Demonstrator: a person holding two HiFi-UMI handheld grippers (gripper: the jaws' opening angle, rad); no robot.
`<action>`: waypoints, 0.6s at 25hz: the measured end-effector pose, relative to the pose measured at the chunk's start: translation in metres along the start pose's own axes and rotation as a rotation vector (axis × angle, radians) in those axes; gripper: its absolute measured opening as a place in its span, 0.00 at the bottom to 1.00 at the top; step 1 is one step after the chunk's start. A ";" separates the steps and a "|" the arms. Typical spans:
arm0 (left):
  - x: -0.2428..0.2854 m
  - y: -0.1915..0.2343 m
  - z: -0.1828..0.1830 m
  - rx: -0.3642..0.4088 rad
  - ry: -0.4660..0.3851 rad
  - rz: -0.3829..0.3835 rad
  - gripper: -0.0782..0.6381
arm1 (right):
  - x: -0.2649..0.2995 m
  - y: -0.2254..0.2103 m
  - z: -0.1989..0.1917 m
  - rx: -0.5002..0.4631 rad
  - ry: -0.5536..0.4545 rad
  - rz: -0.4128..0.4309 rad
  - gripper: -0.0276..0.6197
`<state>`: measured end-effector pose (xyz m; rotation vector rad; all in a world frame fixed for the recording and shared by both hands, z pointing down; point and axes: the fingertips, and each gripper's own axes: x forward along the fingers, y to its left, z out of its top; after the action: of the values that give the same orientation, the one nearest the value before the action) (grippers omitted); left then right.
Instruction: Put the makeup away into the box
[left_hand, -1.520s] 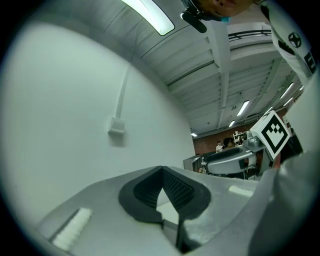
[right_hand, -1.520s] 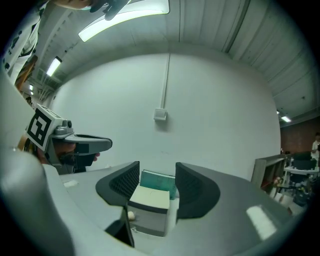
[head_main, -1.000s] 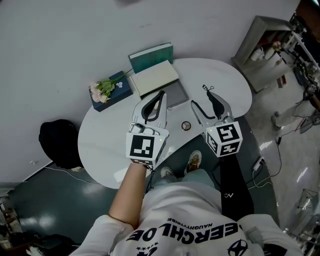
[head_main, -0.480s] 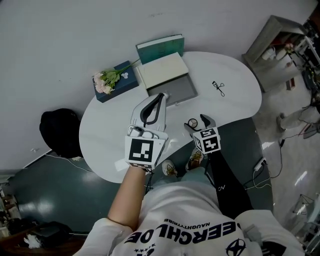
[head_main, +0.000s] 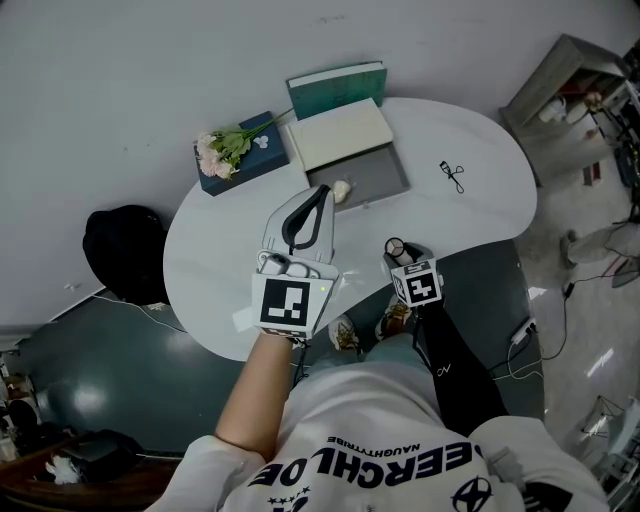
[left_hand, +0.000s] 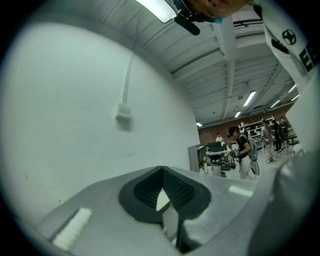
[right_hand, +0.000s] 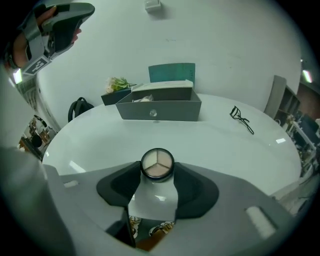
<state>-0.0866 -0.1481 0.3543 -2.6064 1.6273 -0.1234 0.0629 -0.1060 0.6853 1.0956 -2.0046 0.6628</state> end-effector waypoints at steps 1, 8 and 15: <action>0.000 0.001 0.000 0.001 -0.001 0.000 0.11 | -0.001 0.000 0.000 -0.004 -0.001 0.002 0.41; 0.002 0.008 0.003 0.003 -0.012 -0.002 0.11 | -0.030 -0.004 0.047 -0.028 -0.151 -0.032 0.41; 0.006 0.017 0.014 0.030 -0.018 0.014 0.11 | -0.107 -0.007 0.157 -0.064 -0.437 -0.068 0.41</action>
<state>-0.0975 -0.1602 0.3387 -2.5664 1.6244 -0.1231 0.0507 -0.1721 0.5077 1.3507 -2.3209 0.3388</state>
